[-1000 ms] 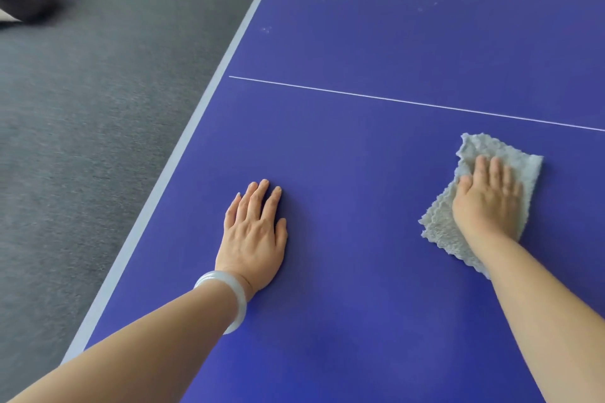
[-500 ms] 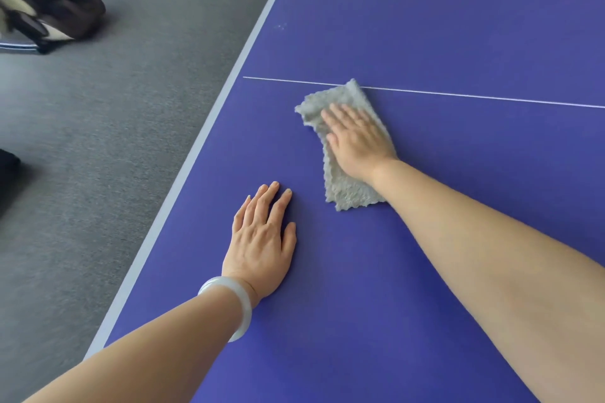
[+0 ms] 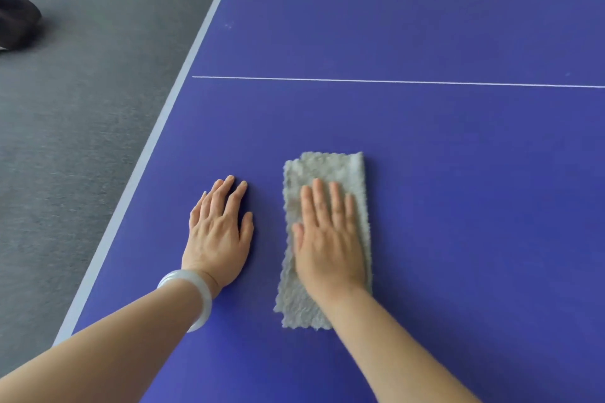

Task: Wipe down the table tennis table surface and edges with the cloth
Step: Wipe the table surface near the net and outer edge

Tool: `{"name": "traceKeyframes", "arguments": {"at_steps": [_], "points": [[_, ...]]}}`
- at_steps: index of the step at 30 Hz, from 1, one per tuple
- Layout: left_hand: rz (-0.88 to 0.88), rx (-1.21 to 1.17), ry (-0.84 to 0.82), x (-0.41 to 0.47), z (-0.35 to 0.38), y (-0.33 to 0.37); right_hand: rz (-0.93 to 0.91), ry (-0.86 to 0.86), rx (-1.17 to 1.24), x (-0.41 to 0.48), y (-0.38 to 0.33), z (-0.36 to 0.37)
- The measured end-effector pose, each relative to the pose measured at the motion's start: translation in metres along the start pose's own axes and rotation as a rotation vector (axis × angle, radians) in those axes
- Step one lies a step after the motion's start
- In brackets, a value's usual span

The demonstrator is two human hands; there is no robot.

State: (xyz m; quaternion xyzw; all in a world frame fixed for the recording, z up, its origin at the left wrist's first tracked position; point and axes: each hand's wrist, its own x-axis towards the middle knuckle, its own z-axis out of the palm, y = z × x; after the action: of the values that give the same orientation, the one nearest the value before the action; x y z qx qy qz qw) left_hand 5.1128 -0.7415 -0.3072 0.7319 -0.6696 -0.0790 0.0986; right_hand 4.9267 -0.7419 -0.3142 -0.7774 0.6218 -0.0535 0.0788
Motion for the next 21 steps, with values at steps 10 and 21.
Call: {"name": "traceKeyframes", "arguments": {"at_steps": [10,21], "points": [[0.01,-0.048,0.033,-0.002,0.002,0.0,0.236,0.03,-0.063,-0.066,0.187,-0.037],[0.359,-0.059,0.004,-0.08,0.004,0.071,0.383,0.104,-0.102,-0.103,0.222,-0.041]]}}
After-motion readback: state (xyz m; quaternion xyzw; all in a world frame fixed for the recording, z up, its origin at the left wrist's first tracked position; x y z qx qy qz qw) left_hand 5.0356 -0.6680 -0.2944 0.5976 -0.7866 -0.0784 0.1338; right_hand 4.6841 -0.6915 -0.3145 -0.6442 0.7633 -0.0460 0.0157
